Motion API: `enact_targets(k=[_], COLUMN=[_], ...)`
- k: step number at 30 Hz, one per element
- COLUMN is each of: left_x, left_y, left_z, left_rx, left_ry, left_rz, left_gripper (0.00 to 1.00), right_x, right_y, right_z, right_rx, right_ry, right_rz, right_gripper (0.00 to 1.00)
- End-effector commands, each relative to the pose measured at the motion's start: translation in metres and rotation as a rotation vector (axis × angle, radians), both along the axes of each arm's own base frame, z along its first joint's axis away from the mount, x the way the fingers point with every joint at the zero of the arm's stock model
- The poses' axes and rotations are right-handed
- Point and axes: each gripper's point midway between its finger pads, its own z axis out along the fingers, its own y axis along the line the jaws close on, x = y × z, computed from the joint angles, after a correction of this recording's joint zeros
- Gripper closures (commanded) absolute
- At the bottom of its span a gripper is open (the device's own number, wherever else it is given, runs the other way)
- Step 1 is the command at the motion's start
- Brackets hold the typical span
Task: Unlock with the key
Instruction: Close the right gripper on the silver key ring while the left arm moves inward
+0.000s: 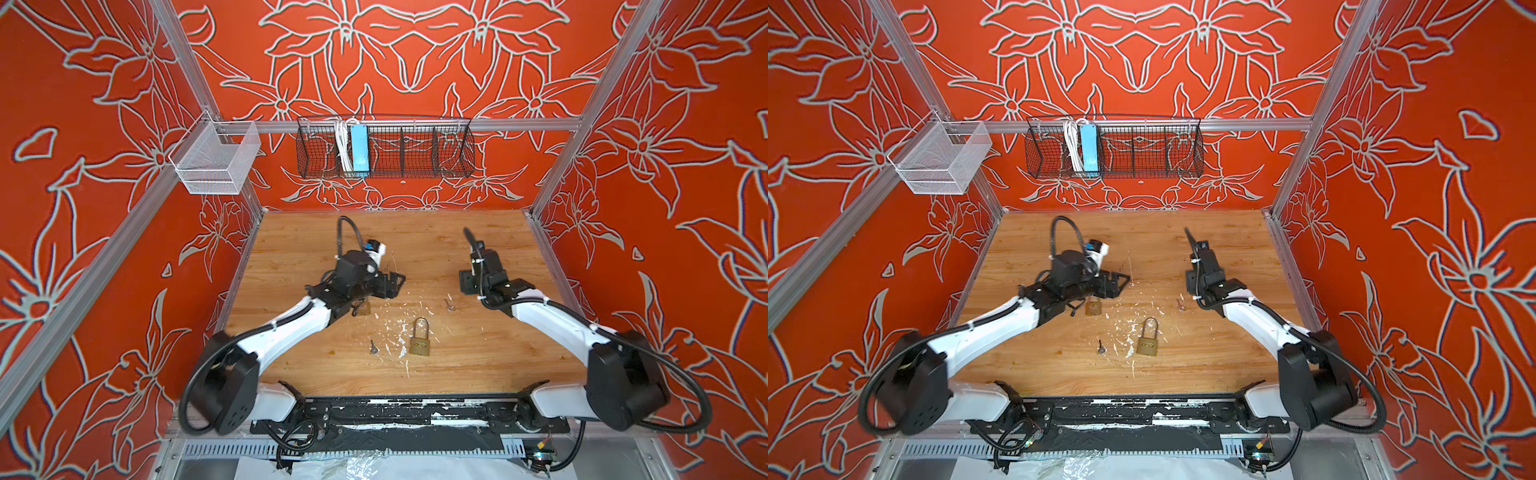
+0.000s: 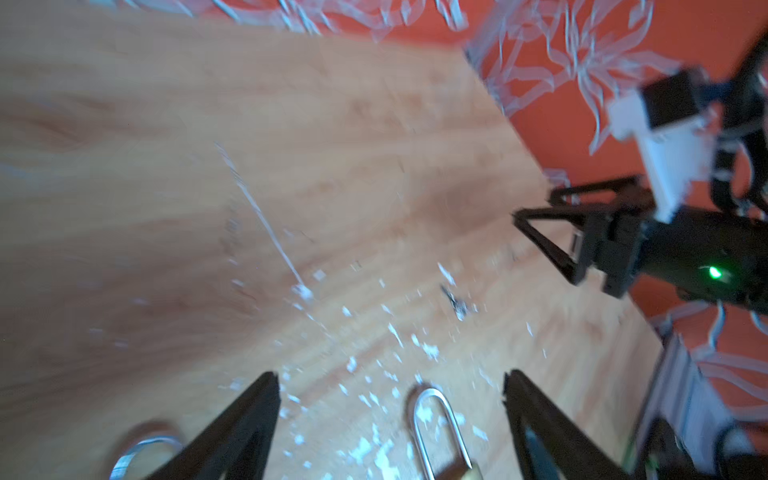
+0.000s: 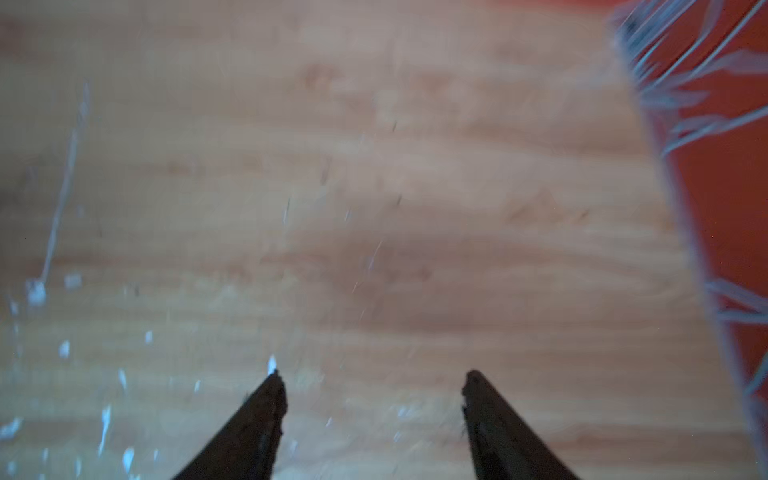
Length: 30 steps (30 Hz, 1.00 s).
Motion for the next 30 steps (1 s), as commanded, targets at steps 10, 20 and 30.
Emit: enact_targets(k=[10,20,30], left_x=[-0.050,-0.056,-0.058], left_y=[-0.050,-0.053,-0.045], left_z=[-0.035,-0.030,-0.023], left_rx=[-0.068,-0.126,-0.133], left_ry=[-0.033,-0.049,-0.085], left_rz=[-0.295,-0.306,-0.278], left_gripper=[0.33,0.33,0.33], right_x=[-0.031,-0.034,-0.032], right_y=[0.053,0.057,0.064], right_z=[-0.042,-0.053,-0.061], right_rx=[0.242,0.205,0.198], right_ry=[0.217,0.252,0.263], right_rz=[0.180,0.207,0.234], right_gripper=[0.45,0.55,0.65])
